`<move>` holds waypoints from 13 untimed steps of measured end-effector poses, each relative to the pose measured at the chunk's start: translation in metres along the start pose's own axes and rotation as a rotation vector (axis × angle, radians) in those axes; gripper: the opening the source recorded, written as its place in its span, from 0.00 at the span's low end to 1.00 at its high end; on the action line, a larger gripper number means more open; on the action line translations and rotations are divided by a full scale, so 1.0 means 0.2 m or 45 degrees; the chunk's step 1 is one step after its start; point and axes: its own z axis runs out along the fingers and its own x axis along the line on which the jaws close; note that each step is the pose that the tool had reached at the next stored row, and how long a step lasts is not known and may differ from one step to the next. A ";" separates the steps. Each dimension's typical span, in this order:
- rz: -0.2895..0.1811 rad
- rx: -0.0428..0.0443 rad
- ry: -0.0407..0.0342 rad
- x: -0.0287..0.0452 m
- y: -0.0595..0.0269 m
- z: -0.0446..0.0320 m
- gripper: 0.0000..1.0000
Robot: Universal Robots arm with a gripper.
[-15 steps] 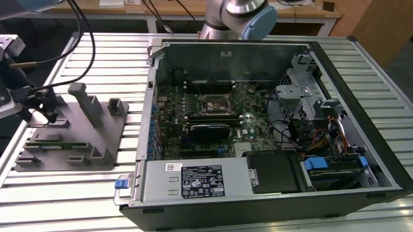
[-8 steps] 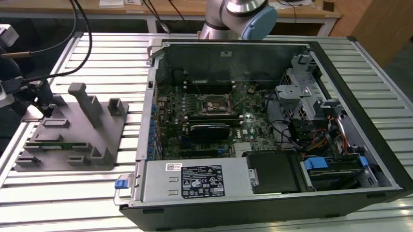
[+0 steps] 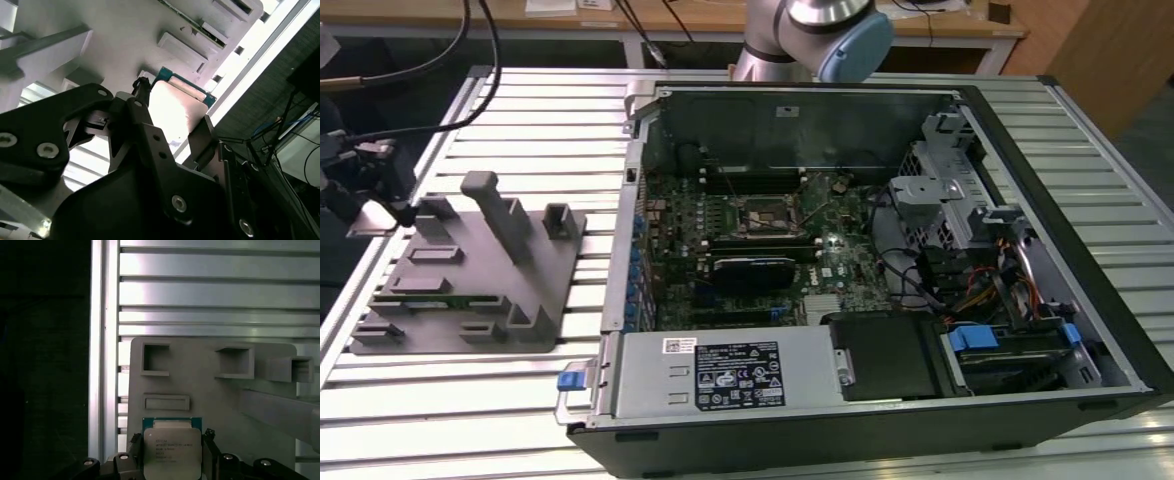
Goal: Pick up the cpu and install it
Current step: 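Pick up the cpu and move it towards the insertion slot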
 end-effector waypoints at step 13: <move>-0.001 0.000 -0.0175 -0.007 0.022 -0.219 0.55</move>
